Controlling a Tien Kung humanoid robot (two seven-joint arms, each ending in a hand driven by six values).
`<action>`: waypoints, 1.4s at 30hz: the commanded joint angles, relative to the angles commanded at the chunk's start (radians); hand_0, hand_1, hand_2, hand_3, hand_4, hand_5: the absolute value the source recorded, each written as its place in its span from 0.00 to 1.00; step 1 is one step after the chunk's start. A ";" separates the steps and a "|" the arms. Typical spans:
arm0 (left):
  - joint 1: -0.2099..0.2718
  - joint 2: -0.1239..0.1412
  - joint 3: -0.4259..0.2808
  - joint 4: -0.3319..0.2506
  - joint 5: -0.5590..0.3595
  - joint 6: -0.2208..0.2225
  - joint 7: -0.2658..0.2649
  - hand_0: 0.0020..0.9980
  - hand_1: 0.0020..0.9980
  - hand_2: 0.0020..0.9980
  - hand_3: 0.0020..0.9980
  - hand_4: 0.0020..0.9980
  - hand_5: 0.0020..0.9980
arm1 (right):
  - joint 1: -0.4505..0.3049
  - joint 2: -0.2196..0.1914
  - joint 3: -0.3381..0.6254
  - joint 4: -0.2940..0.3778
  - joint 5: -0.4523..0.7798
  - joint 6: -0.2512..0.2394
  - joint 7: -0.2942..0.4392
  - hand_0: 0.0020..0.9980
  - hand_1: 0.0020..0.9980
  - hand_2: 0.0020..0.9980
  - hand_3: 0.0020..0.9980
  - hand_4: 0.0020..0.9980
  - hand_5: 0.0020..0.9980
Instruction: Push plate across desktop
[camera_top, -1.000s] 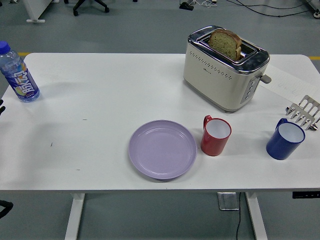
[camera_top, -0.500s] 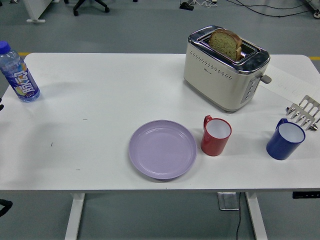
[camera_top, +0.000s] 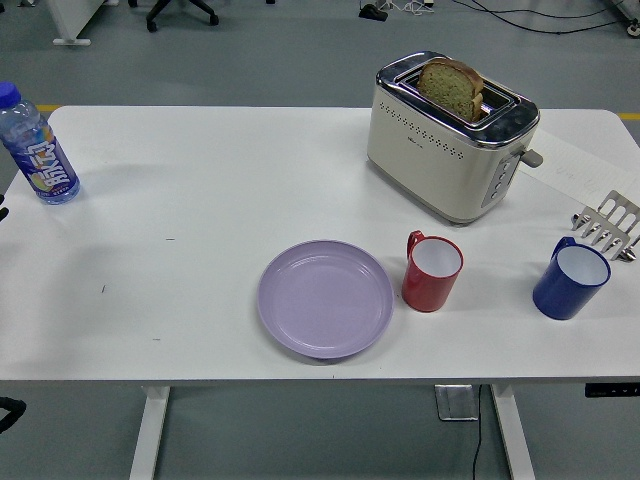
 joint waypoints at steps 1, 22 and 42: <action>0.000 0.000 0.000 0.000 0.000 0.000 0.000 0.82 0.84 0.85 0.81 0.50 1.00 | -0.001 0.000 0.000 0.000 -0.001 0.000 -0.001 0.60 0.54 0.64 0.62 0.14 0.35; 0.003 0.001 0.007 -0.001 -0.001 0.007 -0.005 0.82 0.84 0.85 0.81 0.49 1.00 | -0.007 -0.003 0.001 0.000 -0.005 0.000 0.002 0.60 0.54 0.64 0.62 0.14 0.35; -0.003 0.003 -0.007 -0.004 -0.003 0.013 -0.007 0.82 0.84 0.85 0.81 0.49 1.00 | 0.002 -0.002 0.002 0.000 -0.003 0.001 0.003 0.60 0.54 0.64 0.62 0.14 0.35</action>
